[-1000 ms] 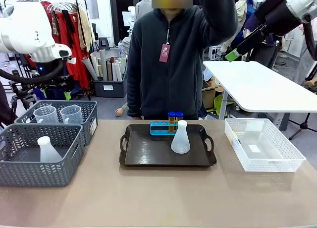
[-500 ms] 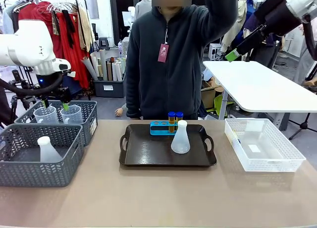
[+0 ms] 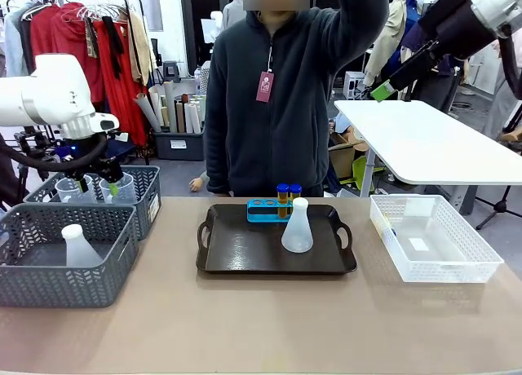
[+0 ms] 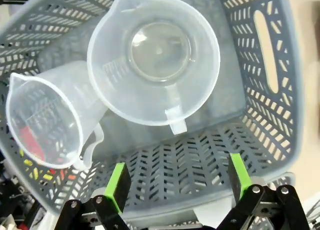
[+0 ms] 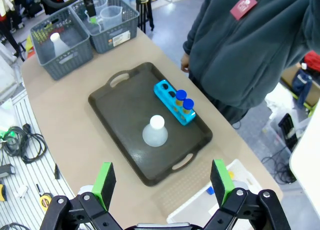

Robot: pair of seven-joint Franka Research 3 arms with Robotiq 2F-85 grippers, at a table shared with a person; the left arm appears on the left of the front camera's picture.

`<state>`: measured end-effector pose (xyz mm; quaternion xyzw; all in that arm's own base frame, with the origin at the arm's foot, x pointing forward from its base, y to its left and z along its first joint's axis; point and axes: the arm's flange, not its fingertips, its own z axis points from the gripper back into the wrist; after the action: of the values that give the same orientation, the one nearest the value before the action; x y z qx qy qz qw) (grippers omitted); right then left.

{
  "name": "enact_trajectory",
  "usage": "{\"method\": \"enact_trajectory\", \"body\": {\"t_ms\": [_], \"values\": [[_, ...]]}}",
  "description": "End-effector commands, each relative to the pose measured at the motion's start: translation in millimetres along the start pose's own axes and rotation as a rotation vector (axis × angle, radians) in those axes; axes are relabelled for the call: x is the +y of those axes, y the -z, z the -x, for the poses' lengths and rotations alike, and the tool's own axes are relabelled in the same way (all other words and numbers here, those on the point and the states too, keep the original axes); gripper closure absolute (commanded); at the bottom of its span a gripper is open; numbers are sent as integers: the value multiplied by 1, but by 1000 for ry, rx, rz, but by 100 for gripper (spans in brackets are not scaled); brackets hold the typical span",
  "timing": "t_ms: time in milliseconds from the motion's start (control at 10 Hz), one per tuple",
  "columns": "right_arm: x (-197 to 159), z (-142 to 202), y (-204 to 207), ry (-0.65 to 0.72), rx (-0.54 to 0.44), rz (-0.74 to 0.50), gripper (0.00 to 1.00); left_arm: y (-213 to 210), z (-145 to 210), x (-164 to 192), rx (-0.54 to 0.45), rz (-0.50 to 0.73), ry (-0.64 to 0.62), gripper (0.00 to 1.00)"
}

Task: Prepare the laboratory tools.
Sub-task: Pick up one Large Measuring Cup and place it on the Handle tray.

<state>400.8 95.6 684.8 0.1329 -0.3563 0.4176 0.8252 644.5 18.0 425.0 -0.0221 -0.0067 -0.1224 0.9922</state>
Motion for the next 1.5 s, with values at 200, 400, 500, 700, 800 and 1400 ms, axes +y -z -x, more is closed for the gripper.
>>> {"method": "enact_trajectory", "body": {"t_ms": [200, 400, 500, 700, 800, 1400], "values": [[0, 0, -1, -1, -3, 0, 0, 17, -15, 10, -4, 22, 70, 0], [0, 0, -1, -1, -3, 0, 0, 26, -19, 7, -13, 34, 96, 0], [0, 0, -1, -1, -3, 0, 0, 30, -20, 5, -23, 24, 97, 0], [0, 0, -1, -1, -3, 0, 0, 33, -20, 4, -22, 9, 92, 16], [0, 0, -1, -1, -3, 0, 0, 32, -21, 5, -25, 6, 95, 35], [0, 0, -1, -1, -3, 0, 0, 28, -18, 5, -19, -7, 88, 100]]}}
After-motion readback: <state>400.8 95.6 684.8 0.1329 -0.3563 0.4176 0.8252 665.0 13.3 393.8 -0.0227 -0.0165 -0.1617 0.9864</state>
